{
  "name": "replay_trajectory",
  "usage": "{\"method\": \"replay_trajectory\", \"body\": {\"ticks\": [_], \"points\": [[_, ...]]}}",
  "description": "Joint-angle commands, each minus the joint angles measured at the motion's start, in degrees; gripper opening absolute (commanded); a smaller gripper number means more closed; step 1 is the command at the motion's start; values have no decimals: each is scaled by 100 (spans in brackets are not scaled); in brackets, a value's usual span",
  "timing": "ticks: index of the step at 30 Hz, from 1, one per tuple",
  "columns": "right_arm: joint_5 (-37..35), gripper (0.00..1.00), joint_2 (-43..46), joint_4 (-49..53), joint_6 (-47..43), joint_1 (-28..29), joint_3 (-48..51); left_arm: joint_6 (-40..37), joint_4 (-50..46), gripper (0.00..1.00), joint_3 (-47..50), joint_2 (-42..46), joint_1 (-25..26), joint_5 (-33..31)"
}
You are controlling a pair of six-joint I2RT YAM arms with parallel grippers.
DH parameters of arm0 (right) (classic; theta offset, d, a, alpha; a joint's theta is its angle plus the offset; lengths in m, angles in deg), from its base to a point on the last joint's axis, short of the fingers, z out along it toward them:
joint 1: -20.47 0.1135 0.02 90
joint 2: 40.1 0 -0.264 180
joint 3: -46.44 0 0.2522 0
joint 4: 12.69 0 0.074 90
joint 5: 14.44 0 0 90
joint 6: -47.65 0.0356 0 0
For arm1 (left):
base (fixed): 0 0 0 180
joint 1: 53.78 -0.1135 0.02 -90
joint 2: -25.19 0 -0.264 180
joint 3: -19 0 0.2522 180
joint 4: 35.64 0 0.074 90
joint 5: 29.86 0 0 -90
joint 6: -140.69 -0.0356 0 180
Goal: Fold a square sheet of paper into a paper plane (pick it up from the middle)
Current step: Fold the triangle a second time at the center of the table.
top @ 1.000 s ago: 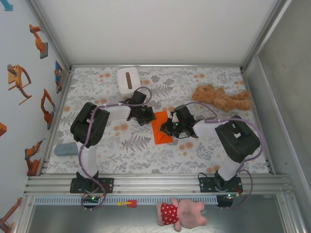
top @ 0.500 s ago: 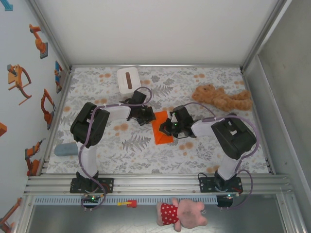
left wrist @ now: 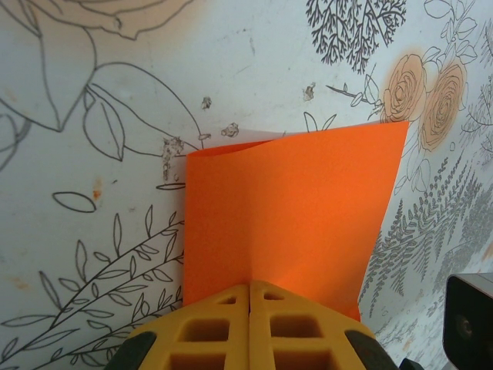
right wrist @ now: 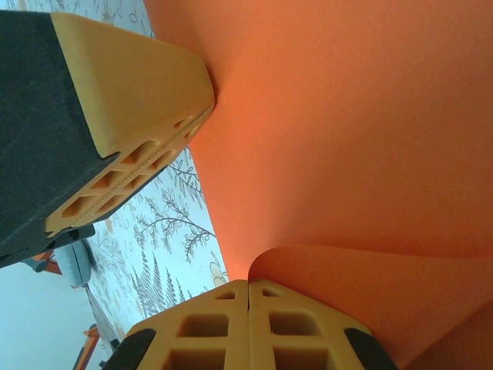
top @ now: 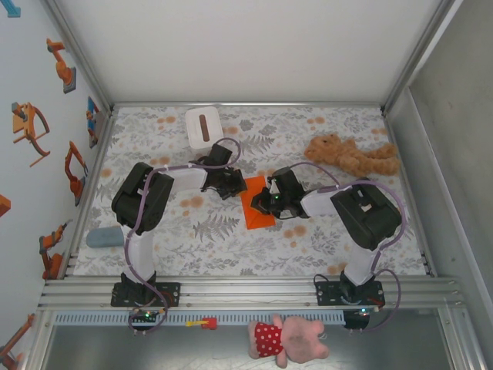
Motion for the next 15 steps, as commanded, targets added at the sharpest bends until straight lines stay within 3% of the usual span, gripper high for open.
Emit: {"method": "replay_trajectory", "body": {"ticks": [1, 15], "points": [[-198, 0, -29, -22, 14, 33, -99, -105, -324, 5, 40, -125, 13, 6], [-262, 0, -72, 15, 14, 33, -99, -103, -317, 5, 64, -129, 11, 4]]}}
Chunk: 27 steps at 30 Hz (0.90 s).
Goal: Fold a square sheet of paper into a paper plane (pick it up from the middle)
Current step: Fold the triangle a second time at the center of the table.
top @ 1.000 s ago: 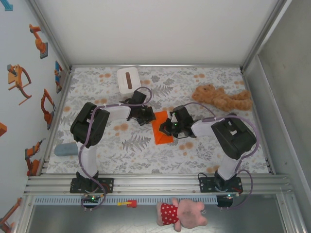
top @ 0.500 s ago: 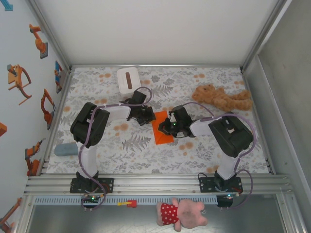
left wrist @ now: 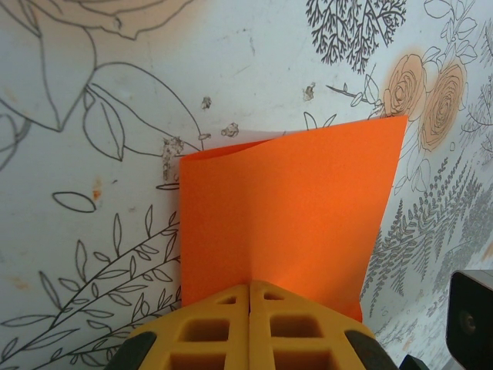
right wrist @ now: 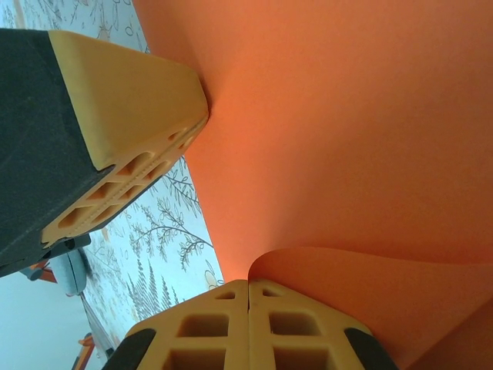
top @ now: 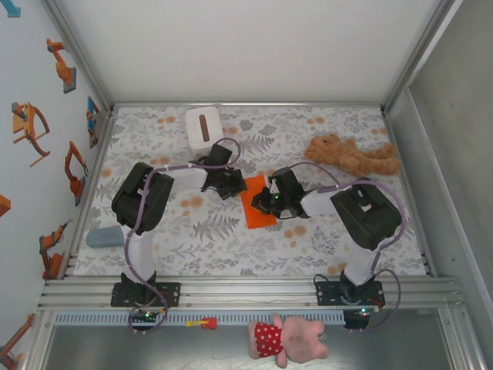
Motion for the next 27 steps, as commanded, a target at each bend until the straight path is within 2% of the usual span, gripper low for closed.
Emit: {"method": "replay_trajectory", "body": {"ticks": [1, 27], "points": [[-127, 0, -79, 5, 19, 33, -105, -106, -319, 5, 72, -118, 13, 4], [-131, 0, -228, 249, -73, 35, -72, -103, -322, 7, 47, 33, 3, 44]]}}
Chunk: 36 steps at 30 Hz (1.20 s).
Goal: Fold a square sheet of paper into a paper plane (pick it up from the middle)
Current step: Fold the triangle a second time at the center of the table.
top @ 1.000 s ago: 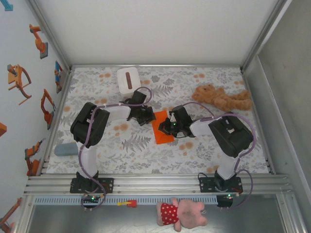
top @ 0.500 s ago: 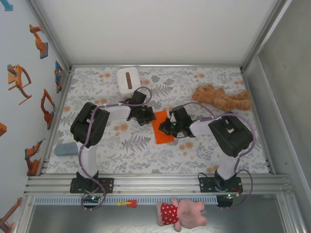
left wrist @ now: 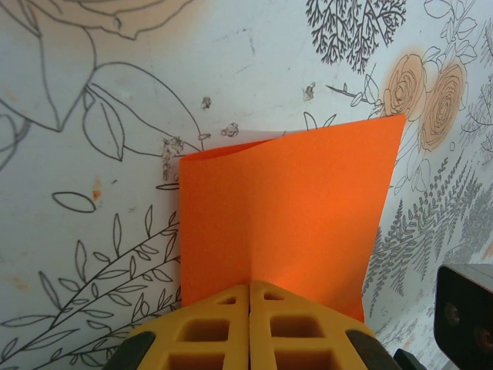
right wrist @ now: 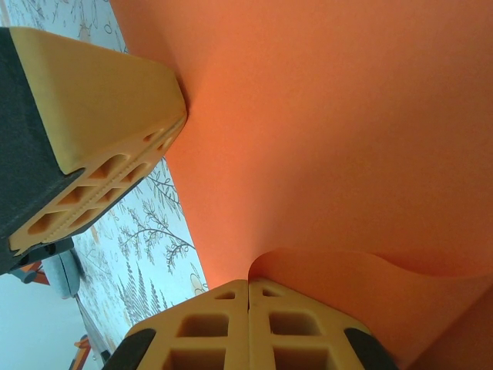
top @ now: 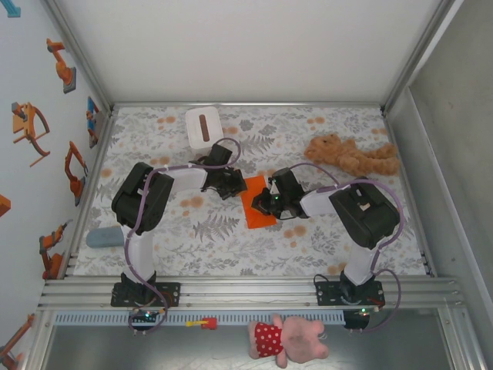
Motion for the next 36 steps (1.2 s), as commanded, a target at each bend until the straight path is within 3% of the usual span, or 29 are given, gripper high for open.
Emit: {"method": "replay_trajectory", "body": {"ticks": [1, 8, 15, 19, 25, 36], "points": [[-133, 0, -138, 260, -82, 34, -61, -98, -341, 7, 40, 85, 4, 29], [-189, 13, -79, 370, -148, 42, -35, 42, -343, 13, 164, 788, -123, -288], [-238, 32, -72, 337, -166, 50, 7, 137, -270, 18, 601, 1442, -318, -533], [-260, 34, -61, 329, -181, 51, 53, 173, -229, 18, 845, 1734, -390, -553], [-348, 29, -79, 448, -232, 51, 97, 224, -116, 17, 1072, 1876, -361, -373], [-592, 0, -214, 979, -418, 60, 3, 135, -79, 1, 975, 1545, 249, -237]]}}
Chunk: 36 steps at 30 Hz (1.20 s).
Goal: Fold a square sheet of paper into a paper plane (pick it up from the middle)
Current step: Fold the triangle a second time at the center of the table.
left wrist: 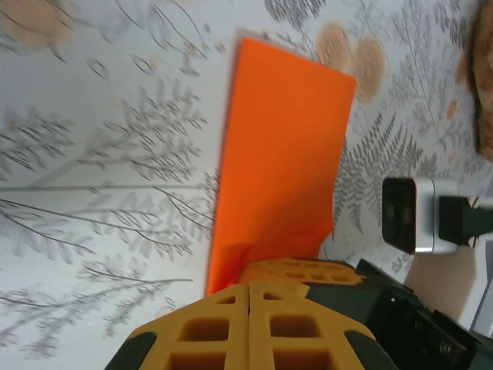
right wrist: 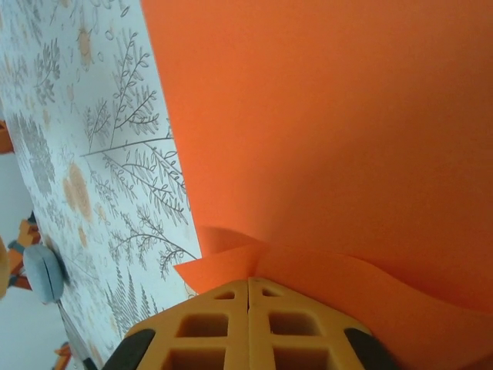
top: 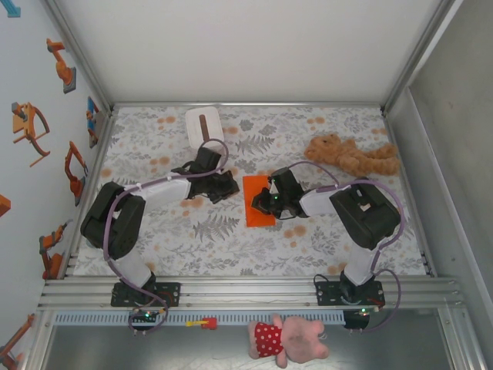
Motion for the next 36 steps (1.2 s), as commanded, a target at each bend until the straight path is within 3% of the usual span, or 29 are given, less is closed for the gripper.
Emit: {"method": "replay_trajectory", "body": {"ticks": [1, 16, 36], "points": [[-382, 0, -243, 808, -157, 39, 66, -43, -9, 0, -147, -211, 200, 116], [-422, 0, -298, 861, -136, 38, 40, -17, -133, 0, -626, -950, 485, 183], [-232, 0, -61, 549, 138, 37, 128, -188, -1037, 0, -822, -1226, 515, -572]]}}
